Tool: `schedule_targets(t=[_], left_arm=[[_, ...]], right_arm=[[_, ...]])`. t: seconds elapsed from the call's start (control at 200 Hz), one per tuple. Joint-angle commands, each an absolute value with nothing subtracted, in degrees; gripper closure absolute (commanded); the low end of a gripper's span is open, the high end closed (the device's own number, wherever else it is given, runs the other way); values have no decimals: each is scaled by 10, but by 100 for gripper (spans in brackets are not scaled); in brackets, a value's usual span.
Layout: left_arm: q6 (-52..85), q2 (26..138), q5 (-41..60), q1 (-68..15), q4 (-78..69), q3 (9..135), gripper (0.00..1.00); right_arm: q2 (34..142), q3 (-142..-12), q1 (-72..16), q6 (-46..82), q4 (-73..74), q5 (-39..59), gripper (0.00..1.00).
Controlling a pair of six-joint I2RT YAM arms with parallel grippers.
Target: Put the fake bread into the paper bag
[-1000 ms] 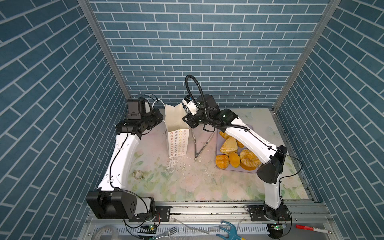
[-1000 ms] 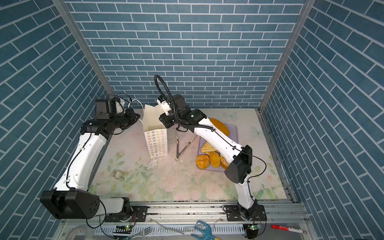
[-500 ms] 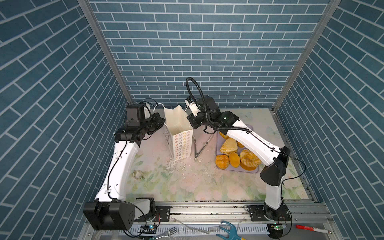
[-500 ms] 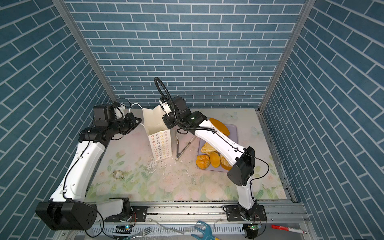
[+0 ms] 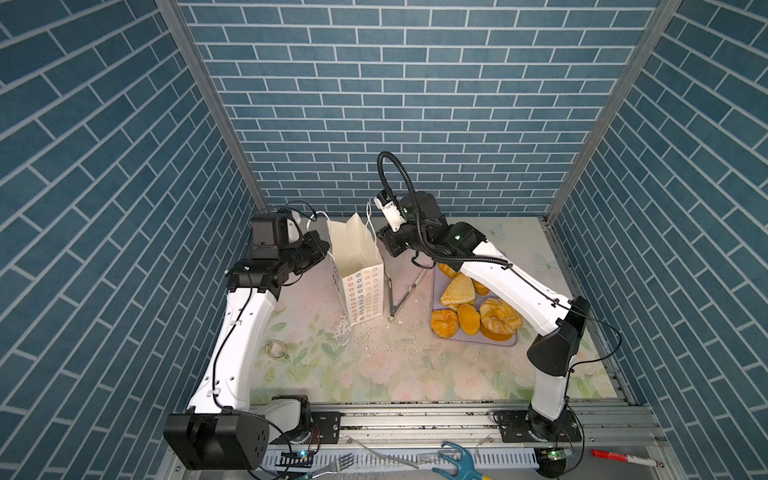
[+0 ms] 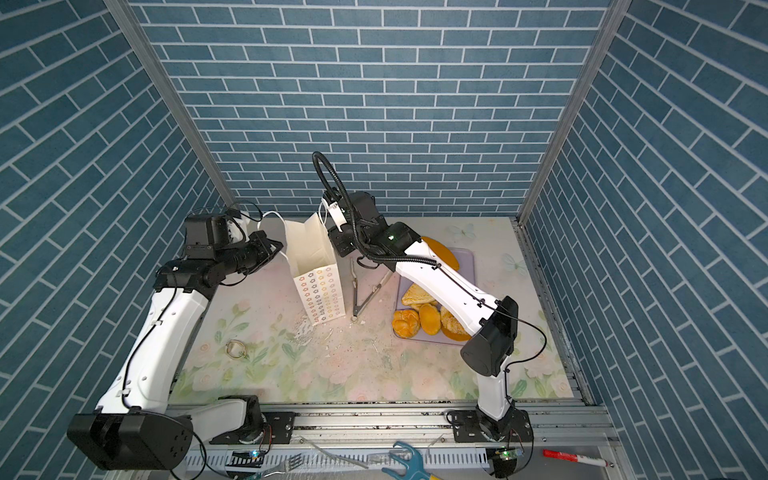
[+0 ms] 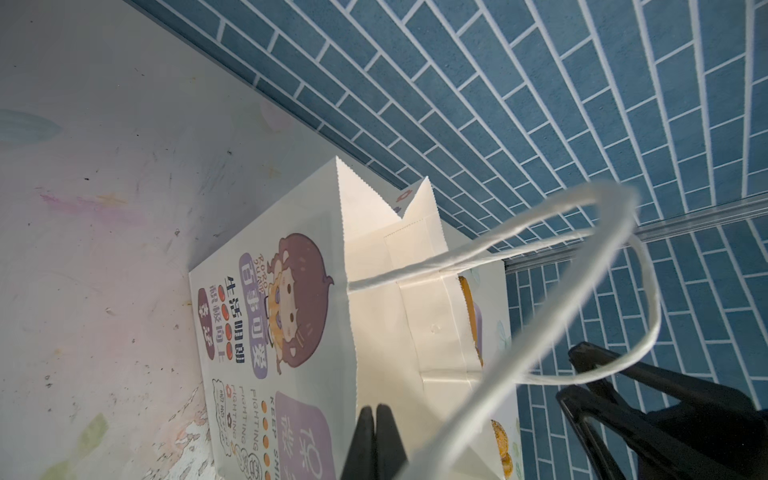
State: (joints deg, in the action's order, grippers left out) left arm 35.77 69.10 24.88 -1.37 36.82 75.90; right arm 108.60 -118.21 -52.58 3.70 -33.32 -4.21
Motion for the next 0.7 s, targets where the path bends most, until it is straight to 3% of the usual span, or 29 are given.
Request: schedule_targets(t=[0.0,0.28,0.54,0.695], left_arm=[[336,682,234,-12,391,768,98],[330,682,229,-12,399,764,98],[323,681,228,-11,401,766,98],[321,686,233,-10,399,766,98]], right_arm=[[1090,-1196,-531,15,-326,-21,51],[1152,-1276,-537,-1,-357,13,54],[1073,-1183,-544,-3,-299,-125,40],[1035,-1154,-542,-23,-290,-106,36]])
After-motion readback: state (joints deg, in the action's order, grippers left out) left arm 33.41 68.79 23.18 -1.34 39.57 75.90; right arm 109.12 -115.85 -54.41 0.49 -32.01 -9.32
